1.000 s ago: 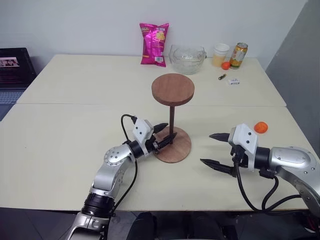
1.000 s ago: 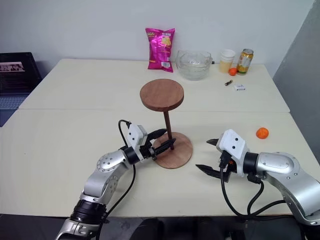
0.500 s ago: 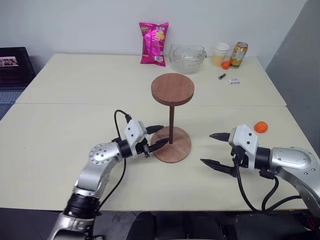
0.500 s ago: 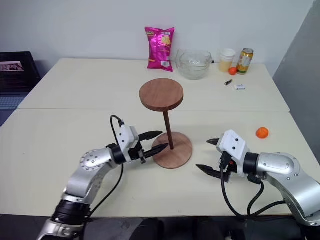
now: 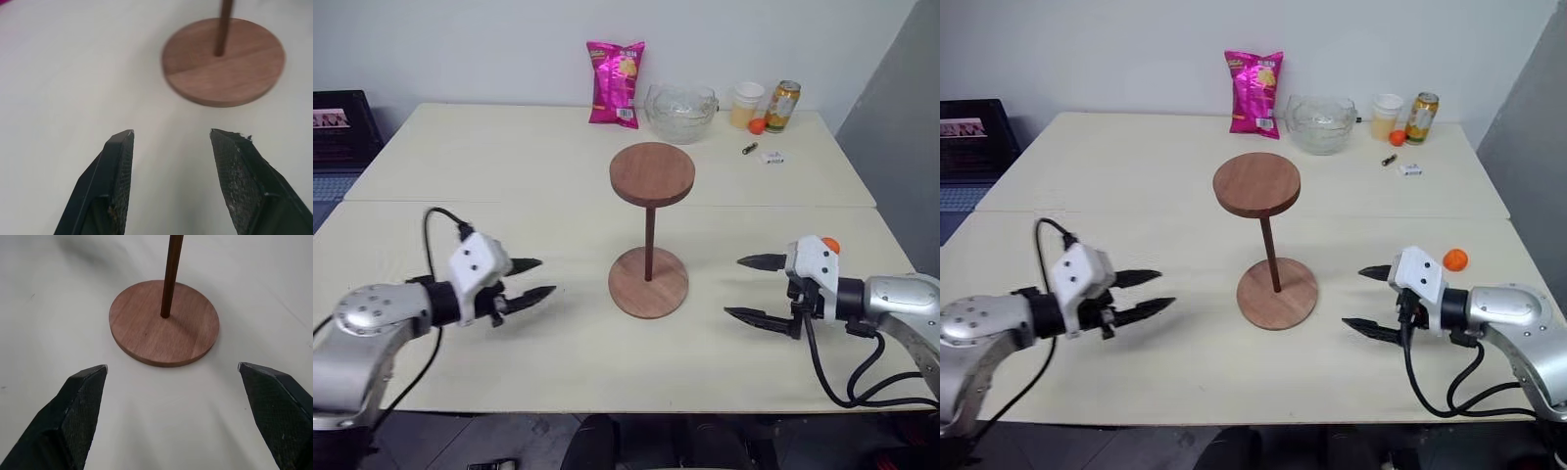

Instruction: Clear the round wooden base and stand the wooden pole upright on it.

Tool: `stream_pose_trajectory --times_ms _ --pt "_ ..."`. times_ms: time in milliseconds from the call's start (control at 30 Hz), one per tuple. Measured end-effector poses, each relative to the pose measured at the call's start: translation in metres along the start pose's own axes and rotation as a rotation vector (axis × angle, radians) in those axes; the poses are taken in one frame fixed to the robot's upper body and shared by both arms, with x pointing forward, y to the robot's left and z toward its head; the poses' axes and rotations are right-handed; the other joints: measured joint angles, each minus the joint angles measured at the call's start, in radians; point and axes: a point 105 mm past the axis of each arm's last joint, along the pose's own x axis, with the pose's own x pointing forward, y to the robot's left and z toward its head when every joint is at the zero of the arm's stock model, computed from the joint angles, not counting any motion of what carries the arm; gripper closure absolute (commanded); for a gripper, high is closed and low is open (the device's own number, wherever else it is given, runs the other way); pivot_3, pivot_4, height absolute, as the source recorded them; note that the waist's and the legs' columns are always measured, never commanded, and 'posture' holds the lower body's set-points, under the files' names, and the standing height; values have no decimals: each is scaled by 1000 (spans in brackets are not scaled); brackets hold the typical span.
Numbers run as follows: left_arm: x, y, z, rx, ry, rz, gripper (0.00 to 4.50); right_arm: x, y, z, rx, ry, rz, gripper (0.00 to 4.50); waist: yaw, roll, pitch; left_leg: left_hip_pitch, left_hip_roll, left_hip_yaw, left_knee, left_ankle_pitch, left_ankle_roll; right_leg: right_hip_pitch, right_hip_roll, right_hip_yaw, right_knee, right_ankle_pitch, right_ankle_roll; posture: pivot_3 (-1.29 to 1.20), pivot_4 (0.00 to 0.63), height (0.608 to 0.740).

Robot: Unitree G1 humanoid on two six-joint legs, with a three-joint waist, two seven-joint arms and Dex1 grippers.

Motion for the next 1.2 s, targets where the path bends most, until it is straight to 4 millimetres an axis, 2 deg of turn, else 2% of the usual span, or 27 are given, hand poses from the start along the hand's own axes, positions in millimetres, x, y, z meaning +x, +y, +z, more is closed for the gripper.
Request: stream_pose_trajectory --times_ms 133,267,500,633,733,833,933,1000,1100,1200 --pt "-11 3 1 -6 4 24 1945 -2 -1 1 -2 -6 31 0 0 0 0 0 0 0 0 0 0 0 0 0 0 2 -3 0 150 740" --pt "-13 1 -1 -23 4 13 1945 -1 -4 5 -15 -13 30 0 0 0 0 0 0 0 0 0 0 0 0 0 0 2 -4 0 150 740" --pt "-13 5 -9 -57 49 99 1945 8 -9 15 -41 -44 27 0 -1 0 0 0 0 0 0 0 0 -1 0 0 0 2 -4 0 150 740" --pt "-12 3 -17 -167 64 94 1945 12 -14 13 -25 -57 -17 0 -1 0 0 0 0 0 0 0 0 -1 0 1 1 2 -4 0 150 740" --pt "-9 14 -17 -212 33 161 1945 17 -17 9 -12 -85 -74 0 0 0 0 0 0 0 0 0 0 -1 0 0 1 2 -4 0 150 740" --pt "-8 19 -21 -229 25 218 1945 22 -27 0 -5 -116 -191 0 0 -1 -1 0 0 1 0 0 0 -1 0 1 2 2 -4 0 150 740" --pt "-5 7 -37 -240 54 186 1945 28 -31 -22 35 -120 -304 0 -1 0 0 -1 0 3 0 0 -1 -3 0 3 3 2 -4 0 150 740" --pt "-4 4 -40 -233 48 158 1945 27 -34 -30 29 -110 -331 0 0 0 0 -1 0 3 0 0 -1 -3 0 3 3 2 -4 0 150 740" --pt "-1 12 -34 -186 -14 192 1945 24 -42 -43 49 -122 -358 0 -1 0 -1 1 0 3 0 0 0 -2 0 3 4 3 -5 0 150 740" --pt "1 14 -42 -191 -50 228 1945 30 -46 -58 146 -151 -417 0 -2 0 -1 0 0 3 0 0 0 -3 0 3 4 3 -5 0 150 740"
